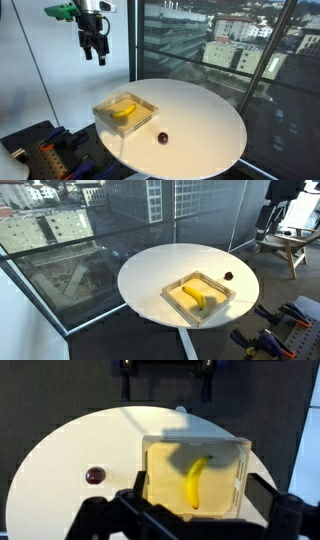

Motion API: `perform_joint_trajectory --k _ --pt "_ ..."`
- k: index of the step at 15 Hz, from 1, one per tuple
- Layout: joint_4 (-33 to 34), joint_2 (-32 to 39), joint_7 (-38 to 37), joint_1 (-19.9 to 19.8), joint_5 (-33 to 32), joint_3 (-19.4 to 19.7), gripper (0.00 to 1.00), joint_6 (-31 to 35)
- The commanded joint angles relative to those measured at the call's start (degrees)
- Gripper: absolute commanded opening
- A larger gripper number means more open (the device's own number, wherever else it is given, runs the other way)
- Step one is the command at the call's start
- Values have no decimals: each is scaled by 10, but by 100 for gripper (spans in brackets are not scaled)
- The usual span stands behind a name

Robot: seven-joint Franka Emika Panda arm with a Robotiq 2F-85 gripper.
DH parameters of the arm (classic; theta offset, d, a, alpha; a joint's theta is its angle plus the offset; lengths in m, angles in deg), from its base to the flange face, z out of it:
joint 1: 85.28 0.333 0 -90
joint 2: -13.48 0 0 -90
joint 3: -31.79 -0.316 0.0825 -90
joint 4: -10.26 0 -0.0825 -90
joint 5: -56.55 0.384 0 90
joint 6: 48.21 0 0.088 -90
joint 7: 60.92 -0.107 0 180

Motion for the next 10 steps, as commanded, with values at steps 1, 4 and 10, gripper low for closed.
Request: perform_joint_trajectory --k 1,4,10 --pt "1 0 1 -2 1 -2 100 -1" --pt "1 0 1 -2 1 -2 100 -1" --pt "8 11 -3 -3 -2 -4 100 9"
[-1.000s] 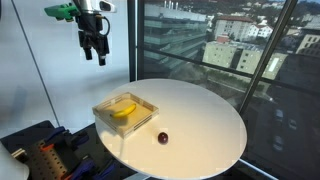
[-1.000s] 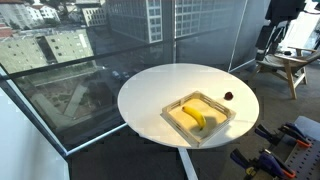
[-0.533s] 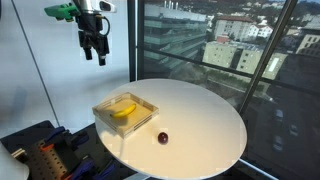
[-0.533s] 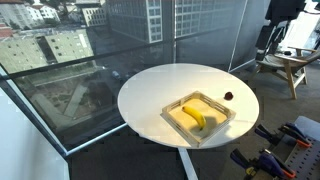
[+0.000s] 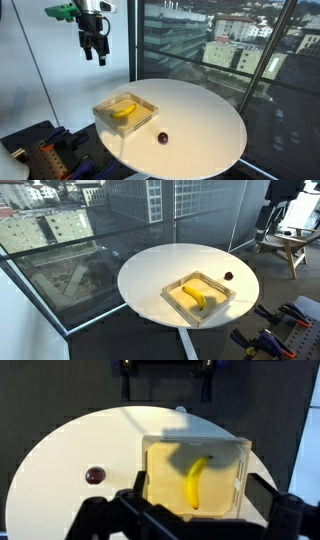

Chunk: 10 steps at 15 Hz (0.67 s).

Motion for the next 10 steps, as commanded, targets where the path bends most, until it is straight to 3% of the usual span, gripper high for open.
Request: perform_joint_trajectory --k 1,10 --pt "11 13 -4 -4 -2 -4 100 12" --pt "39 49 -6 -21 -1 9 100 48"
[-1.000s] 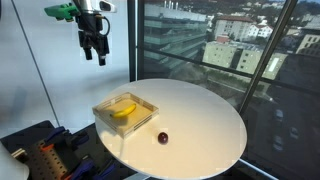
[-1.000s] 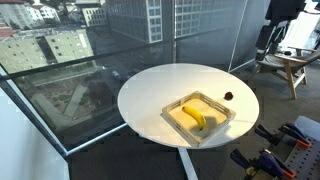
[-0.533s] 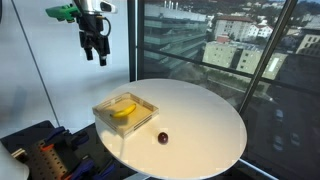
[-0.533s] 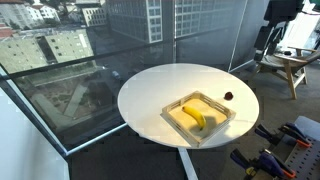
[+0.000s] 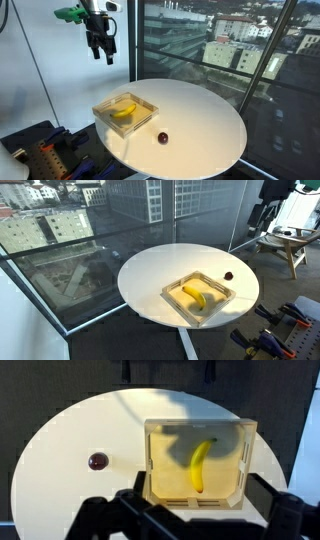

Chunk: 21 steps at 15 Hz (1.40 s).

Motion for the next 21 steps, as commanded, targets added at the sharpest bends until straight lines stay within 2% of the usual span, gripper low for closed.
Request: perform_joint_trajectory --k 1,9,21 --pt "30 27 -4 -14 -3 9 100 3" --pt "69 74 -2 -47 -3 37 100 -3" --pt "104 118 68 -53 -20 65 100 -8"
